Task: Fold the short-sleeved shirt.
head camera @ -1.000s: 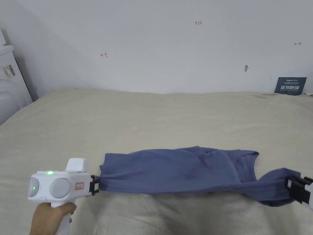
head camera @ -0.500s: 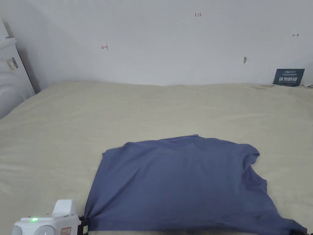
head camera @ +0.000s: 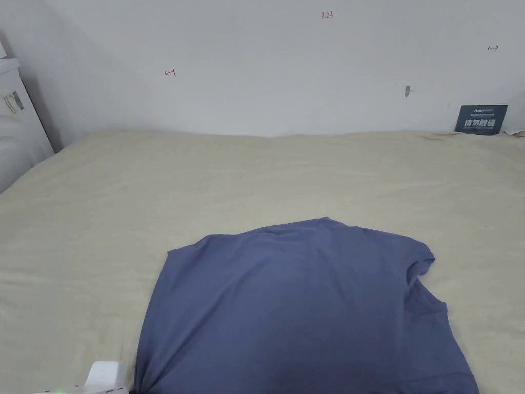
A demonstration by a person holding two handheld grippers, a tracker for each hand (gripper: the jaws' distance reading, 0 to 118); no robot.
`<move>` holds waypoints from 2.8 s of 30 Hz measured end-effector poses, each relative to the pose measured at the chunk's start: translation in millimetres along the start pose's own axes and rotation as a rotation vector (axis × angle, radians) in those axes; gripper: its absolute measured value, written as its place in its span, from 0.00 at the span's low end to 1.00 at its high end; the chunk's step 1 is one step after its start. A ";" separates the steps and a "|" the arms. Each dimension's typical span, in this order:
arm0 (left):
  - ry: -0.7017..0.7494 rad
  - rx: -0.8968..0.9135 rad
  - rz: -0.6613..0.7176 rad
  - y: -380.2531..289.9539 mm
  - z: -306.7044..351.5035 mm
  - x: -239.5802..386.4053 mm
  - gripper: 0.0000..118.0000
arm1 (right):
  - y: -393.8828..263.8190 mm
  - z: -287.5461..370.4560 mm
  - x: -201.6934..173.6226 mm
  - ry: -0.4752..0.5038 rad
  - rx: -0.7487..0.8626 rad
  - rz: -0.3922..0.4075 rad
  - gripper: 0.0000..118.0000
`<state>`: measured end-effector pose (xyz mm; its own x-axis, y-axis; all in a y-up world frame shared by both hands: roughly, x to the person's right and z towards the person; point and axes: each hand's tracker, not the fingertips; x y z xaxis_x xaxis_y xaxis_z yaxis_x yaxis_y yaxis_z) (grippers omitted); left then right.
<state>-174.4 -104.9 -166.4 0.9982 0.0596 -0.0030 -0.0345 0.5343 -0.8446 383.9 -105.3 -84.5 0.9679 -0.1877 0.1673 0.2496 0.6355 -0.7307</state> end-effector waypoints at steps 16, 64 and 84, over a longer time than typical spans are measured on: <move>0.018 -0.006 0.058 1.1 5.0 1.6 0.23 | -7.9 -5.9 -2.7 -0.021 -0.047 0.001 0.16; 0.039 0.760 -0.028 87.9 107.4 68.5 0.00 | 110.0 106.1 -105.3 -0.109 0.745 0.192 0.00; -0.021 0.139 0.055 57.8 51.3 19.0 0.00 | 107.9 82.9 -87.6 -0.092 0.658 0.203 0.00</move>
<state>-159.9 -29.6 -187.9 0.9935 0.1088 -0.0347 -0.0968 0.6411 -0.7613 328.7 41.8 -123.2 0.9888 0.0285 0.1464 0.0022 0.9787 -0.2053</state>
